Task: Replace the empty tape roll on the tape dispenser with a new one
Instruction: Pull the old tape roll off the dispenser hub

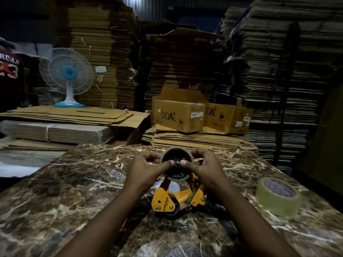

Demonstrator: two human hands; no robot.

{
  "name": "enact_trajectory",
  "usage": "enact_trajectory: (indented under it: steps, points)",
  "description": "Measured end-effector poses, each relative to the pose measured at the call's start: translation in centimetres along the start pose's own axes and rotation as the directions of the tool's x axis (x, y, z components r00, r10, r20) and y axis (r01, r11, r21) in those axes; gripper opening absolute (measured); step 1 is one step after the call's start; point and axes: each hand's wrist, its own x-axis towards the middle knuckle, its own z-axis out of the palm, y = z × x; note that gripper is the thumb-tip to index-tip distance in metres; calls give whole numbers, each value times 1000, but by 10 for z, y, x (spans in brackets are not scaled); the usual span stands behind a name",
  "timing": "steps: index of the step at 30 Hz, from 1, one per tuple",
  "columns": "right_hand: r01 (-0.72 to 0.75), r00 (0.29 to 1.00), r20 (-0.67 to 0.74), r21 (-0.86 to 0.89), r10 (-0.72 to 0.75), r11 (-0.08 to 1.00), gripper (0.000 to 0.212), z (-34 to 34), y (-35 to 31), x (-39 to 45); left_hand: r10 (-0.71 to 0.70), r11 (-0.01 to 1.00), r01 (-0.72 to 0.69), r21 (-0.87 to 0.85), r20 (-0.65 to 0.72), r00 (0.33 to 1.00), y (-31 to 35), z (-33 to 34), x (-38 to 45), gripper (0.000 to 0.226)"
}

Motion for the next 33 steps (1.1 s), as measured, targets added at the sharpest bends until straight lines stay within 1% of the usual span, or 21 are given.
enact_trajectory:
  steps: [3,5,9,11,14,17,19,21,22,24,25,27,28,31,33]
  points:
    - [7,1000,9,8,-7,1000,39,-5,-3,1,-25,1000,25,-2,57,998,1,-3,2,37]
    - [1,1000,26,17,-2,1000,32,-9,-7,1,-60,998,62,-22,104,993,6,-6,3,33]
    - [-87,994,79,63,82,994,32,-10,-7,1,-141,986,153,-71,160,977,10,-9,4,37]
    - [-110,991,82,83,103,991,33,-9,-7,1,-176,975,195,-103,172,969,11,-10,4,41]
    - [-124,991,53,100,119,987,32,-7,-4,2,-182,978,195,-73,159,970,11,-8,5,39]
    - [-145,989,12,30,145,989,35,-3,0,1,-214,976,218,-9,165,963,8,-5,8,40]
    - [-215,976,47,16,214,976,31,-3,-1,0,-304,951,308,18,217,928,7,-5,9,38]
    - [-305,947,114,14,301,952,28,-4,0,1,-407,909,417,29,289,867,6,-3,11,31]
    - [-334,933,142,-4,331,943,30,-4,0,1,-448,888,457,48,313,837,5,-2,11,32]
    - [-370,915,157,-32,370,928,40,-3,1,1,-495,862,498,93,364,789,1,1,15,40]
    - [-385,909,155,-42,386,922,45,-2,1,1,-502,858,502,109,381,776,-3,1,17,45]
    - [-398,901,151,-80,406,914,44,-1,1,1,-519,850,507,145,396,757,-8,2,20,56]
    - [-400,897,157,-106,412,911,41,0,0,0,-531,842,516,155,404,745,-10,2,21,55]
    - [-411,885,166,-159,435,898,37,1,-3,-1,-560,822,542,175,423,713,-13,3,22,30]
    - [-426,877,166,-165,451,890,36,1,-4,-1,-578,806,568,168,428,695,-14,3,23,20]
